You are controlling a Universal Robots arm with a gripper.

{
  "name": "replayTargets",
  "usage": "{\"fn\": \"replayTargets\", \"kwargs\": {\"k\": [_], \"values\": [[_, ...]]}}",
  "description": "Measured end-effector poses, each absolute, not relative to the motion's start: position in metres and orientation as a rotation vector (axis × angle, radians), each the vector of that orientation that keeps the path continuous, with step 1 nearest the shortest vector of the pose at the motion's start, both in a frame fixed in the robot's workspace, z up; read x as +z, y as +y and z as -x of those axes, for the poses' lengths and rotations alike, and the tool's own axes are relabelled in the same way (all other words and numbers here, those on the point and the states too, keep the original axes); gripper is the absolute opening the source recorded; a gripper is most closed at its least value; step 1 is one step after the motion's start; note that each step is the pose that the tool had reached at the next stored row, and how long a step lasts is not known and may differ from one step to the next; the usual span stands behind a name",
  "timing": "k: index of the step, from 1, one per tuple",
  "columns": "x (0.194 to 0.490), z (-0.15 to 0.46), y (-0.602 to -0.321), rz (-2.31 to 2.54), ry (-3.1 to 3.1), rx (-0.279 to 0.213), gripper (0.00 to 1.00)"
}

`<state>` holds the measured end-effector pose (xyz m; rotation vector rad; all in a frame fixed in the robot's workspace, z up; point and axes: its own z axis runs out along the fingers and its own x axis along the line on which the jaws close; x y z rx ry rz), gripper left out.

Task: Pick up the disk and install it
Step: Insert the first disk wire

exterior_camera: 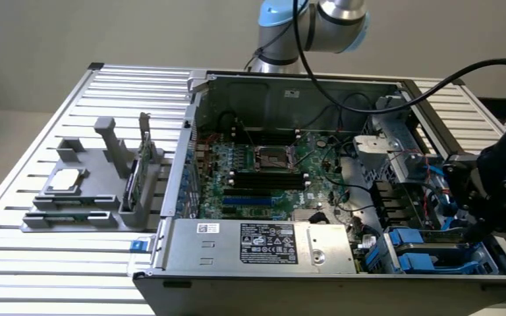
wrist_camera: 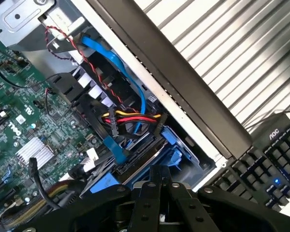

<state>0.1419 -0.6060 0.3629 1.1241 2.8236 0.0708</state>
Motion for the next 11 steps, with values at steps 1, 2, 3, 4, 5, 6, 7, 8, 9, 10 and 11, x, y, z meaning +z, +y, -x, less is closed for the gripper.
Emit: {"fn": "replayTargets", "kwargs": {"k": [1,2,3,4,5,6,7,8,9,10,11], "values": [[0.3626,-0.1419,-0.606,-1.142,2.816,0.07,0.11],[0.3623,-0.1419,-0.606,-1.162,2.808,0.069,0.11],[0.3621,-0.1419,-0.606,-1.179,2.801,0.069,0.11],[0.362,-0.142,-0.6061,-1.196,2.794,0.068,0.11],[0.362,-0.142,-0.6061,-1.212,2.788,0.069,0.11],[0.362,-0.142,-0.6062,-1.228,2.781,0.069,0.11],[0.362,-0.142,-0.6063,-1.24,2.776,0.071,0.11],[0.3618,-0.1419,-0.6067,-1.252,2.772,0.073,0.11],[0.3618,-0.142,-0.6071,-1.261,2.768,0.075,0.11],[0.3618,-0.1419,-0.6075,-1.268,2.766,0.079,0.11],[0.3619,-0.142,-0.608,-1.273,2.765,0.082,0.11]]}}
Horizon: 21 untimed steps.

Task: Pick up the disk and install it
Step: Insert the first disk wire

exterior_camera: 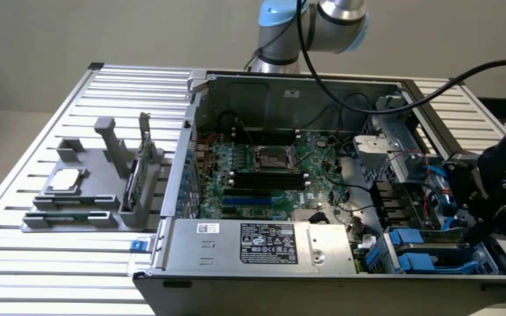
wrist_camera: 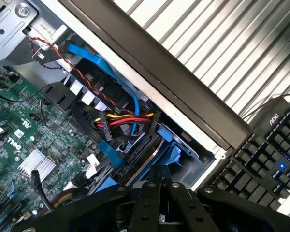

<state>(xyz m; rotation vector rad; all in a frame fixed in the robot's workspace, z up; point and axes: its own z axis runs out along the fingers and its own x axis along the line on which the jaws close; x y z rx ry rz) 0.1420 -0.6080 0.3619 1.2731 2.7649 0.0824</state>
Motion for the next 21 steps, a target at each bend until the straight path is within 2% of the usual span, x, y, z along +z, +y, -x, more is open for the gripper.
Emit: {"fn": "replayTargets", "kwargs": {"k": [7,15,21], "values": [[0.362,-0.144,-0.611,-1.289,2.775,0.144,0.11],[0.362,-0.147,-0.617,-1.312,2.802,0.294,0.11],[0.362,-0.147,-0.623,-1.332,2.799,0.321,0.12]]}}
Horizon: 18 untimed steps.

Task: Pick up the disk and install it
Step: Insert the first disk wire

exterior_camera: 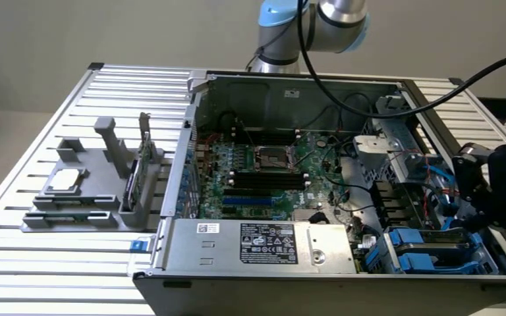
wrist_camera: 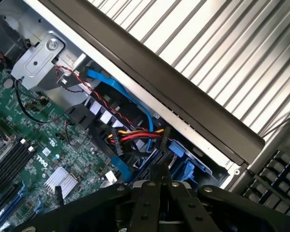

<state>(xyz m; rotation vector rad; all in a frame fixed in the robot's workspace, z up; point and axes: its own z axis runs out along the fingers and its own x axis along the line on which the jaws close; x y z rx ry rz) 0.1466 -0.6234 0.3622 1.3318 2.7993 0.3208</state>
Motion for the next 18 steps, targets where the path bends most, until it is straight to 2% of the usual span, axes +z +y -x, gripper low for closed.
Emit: {"fn": "replayTargets", "kwargs": {"k": [1,2,4,5,6,18], "values": [[0.362,-0.147,-0.624,-1.336,2.798,0.323,0.18],[0.362,-0.147,-0.625,-1.34,2.796,0.326,0.18],[0.362,-0.147,-0.627,-1.348,2.793,0.332,0.3],[0.362,-0.147,-0.628,-1.353,2.792,0.335,0.3],[0.362,-0.147,-0.628,-1.359,2.789,0.338,0.36],[0.351,-0.148,-0.63,-1.469,2.733,0.381,0.36]]}}
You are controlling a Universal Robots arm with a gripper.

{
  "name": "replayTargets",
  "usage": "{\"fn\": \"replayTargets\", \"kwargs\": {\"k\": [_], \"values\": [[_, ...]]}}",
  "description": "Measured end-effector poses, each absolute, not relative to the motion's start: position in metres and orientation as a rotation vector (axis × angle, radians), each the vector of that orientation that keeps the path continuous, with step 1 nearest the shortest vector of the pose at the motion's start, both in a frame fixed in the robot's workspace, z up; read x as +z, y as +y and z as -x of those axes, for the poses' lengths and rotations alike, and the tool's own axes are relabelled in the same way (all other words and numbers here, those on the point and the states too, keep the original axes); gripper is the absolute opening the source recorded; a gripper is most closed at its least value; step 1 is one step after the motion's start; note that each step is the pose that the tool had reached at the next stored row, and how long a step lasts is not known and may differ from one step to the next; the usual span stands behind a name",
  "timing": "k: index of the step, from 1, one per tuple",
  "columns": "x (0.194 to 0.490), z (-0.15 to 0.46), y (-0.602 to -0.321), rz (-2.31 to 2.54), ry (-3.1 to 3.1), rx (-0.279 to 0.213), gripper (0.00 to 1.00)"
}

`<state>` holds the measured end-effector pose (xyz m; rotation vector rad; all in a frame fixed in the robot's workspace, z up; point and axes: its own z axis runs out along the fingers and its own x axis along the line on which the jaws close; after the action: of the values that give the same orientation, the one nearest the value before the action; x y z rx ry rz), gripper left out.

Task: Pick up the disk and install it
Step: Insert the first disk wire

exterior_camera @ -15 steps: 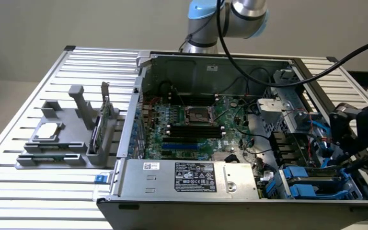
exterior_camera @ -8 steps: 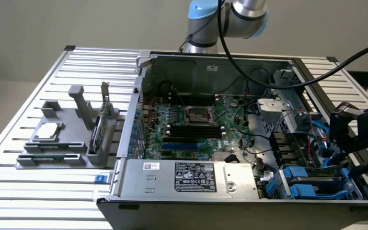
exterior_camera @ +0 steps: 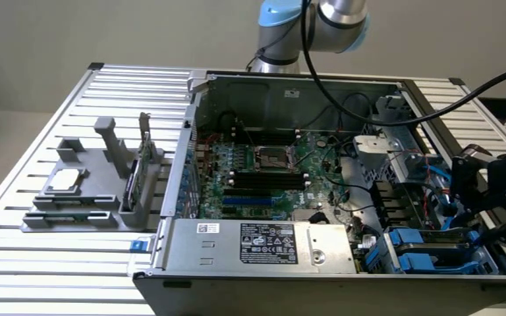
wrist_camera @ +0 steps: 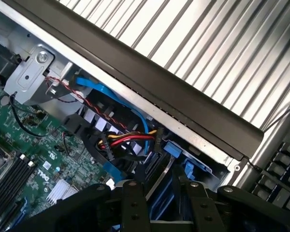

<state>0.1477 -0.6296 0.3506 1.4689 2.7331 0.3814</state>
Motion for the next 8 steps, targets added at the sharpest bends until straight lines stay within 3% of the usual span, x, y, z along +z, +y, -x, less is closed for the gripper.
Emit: {"fn": "replayTargets", "kwargs": {"k": [8], "values": [[0.3438,-0.1508,-0.6296,-1.494,2.722,0.4,0.36]]}}
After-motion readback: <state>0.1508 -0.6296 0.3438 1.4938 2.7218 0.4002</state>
